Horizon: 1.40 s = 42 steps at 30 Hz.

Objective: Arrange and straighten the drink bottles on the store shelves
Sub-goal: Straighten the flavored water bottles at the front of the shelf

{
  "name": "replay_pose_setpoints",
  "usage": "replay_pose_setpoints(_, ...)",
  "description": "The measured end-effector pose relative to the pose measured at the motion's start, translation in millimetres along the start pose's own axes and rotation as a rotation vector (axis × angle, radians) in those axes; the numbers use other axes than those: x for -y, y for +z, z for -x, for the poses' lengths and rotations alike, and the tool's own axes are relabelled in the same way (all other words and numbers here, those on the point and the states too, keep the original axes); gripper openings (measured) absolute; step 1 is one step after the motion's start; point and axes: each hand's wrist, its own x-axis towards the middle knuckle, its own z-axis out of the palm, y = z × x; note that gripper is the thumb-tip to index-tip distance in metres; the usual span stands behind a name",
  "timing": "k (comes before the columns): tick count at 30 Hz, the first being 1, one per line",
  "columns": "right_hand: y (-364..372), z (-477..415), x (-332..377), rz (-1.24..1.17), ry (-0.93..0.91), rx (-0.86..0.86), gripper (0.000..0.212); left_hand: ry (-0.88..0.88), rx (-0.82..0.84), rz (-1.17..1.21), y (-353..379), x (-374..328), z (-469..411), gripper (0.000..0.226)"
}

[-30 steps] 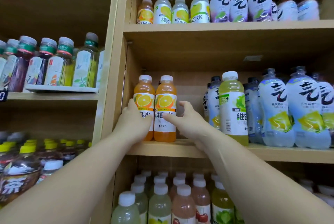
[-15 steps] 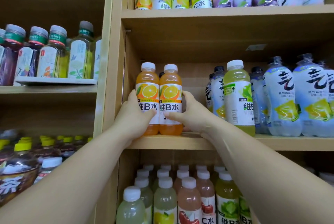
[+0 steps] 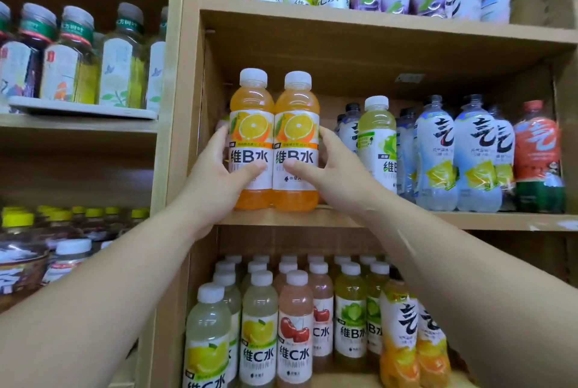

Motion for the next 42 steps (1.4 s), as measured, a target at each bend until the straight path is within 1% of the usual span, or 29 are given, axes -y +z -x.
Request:
replay_pose_setpoints(2, -13, 13, 13, -0.004, -0.018, 0.01, 0.063, 0.046, -0.026, 0.106, 12, -9, 14, 0.063)
replay_pose_setpoints(5, -36, 37, 29, 0.01, -0.057, 0.033, 0.056, 0.108, -0.037, 0.235, 31, -23, 35, 0.058)
replay_pose_setpoints(8, -59, 67, 35, 0.023, -0.056, 0.045, 0.055, 0.151, -0.013, 0.263, 50, -33, 57, 0.064)
replay_pose_setpoints(12, -88, 108, 28, -0.005, -0.056, 0.07, 0.056, 0.152, 0.061, 0.289, 78, -44, 90, 0.072)
replay_pose_setpoints(16, -117, 148, 5, -0.031, -0.035, 0.076, 0.059, 0.107, 0.109, 0.307, 116, -47, 123, 0.072)
replay_pose_setpoints(19, -141, 174, -24, -0.031, 0.012, 0.063, 0.063, 0.071, 0.106, 0.314, 157, -40, 144, 0.073)
replay_pose_setpoints(23, -178, 215, -70, -0.044, 0.119, 0.076, 0.068, -0.009, 0.15, 0.293, 220, -20, 172, 0.079)
replay_pose_setpoints(28, -218, 272, -130, -0.022, 0.264, 0.082, 0.068, -0.154, 0.193, 0.227, 298, 7, 213, 0.083)
replay_pose_setpoints(31, -236, 299, -164, -0.022, 0.339, 0.07, 0.074, -0.244, 0.213, 0.192, 336, 24, 231, 0.084)
replay_pose_setpoints(37, -257, 325, -222, 0.041, 0.381, 0.065, 0.083, -0.371, 0.184, 0.114, 391, 53, 249, 0.084)
replay_pose_setpoints(42, -254, 333, -258, 0.062, 0.426, 0.068, 0.094, -0.381, 0.169, 0.012, 416, 64, 258, 0.08)
